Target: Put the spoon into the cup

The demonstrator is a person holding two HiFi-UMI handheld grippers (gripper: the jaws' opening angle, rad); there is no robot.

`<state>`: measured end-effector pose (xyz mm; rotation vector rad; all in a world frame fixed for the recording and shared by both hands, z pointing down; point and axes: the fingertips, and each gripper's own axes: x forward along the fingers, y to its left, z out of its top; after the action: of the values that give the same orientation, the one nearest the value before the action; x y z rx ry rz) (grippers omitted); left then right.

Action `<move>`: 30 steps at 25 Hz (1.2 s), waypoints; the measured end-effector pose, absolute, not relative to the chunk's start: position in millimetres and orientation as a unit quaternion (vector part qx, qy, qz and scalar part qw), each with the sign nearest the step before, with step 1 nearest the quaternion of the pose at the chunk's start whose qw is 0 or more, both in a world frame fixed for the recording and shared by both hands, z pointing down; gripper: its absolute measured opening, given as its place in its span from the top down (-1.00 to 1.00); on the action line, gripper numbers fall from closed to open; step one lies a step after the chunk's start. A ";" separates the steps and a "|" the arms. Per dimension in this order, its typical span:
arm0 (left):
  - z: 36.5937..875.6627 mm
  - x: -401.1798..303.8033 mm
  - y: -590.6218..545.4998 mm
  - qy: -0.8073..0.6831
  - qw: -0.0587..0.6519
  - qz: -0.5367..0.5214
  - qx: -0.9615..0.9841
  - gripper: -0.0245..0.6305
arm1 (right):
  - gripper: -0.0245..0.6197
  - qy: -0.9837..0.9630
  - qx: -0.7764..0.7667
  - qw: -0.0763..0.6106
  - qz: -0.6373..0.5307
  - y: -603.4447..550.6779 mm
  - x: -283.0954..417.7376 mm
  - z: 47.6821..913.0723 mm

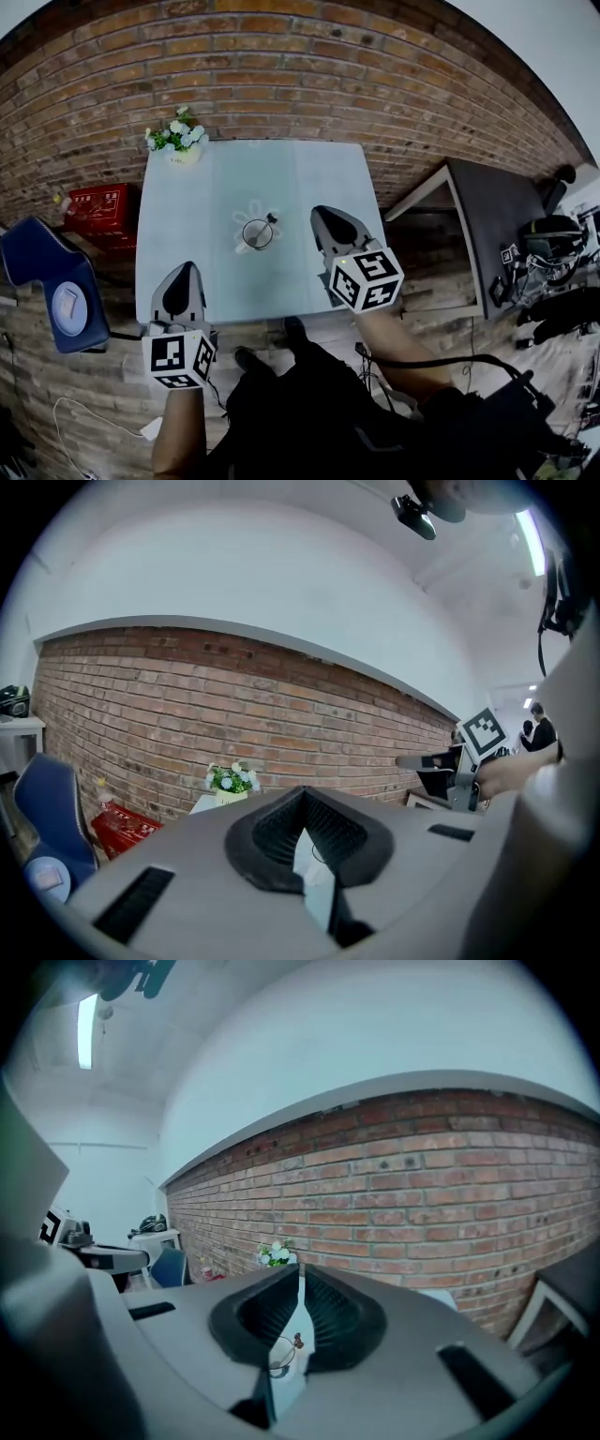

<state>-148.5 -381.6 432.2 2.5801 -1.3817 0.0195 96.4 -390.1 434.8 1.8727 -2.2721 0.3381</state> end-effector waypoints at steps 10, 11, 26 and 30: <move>400.6 -143.9 -376.6 -0.479 0.082 -0.012 0.874 0.90 | 0.87 -0.758 0.643 0.064 0.090 -361.3 105.3 399.1; 398.3 -141.8 -375.1 -0.480 0.080 -0.012 0.874 0.90 | 0.87 -0.758 0.643 0.063 0.087 -359.5 106.7 396.3; 381.9 -119.5 -353.2 -0.503 0.055 -0.005 0.863 0.90 | 0.87 -0.784 0.615 0.042 0.074 -348.3 120.6 379.3; 380.4 -114.2 -348.1 -0.503 0.052 -0.005 0.863 0.90 | 0.87 -0.788 0.610 0.040 0.071 -345.9 123.7 378.2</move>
<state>-114.2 -348.1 380.4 2.6243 -1.5304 -0.0167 123.7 -345.9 378.2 1.8685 -2.4157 0.2191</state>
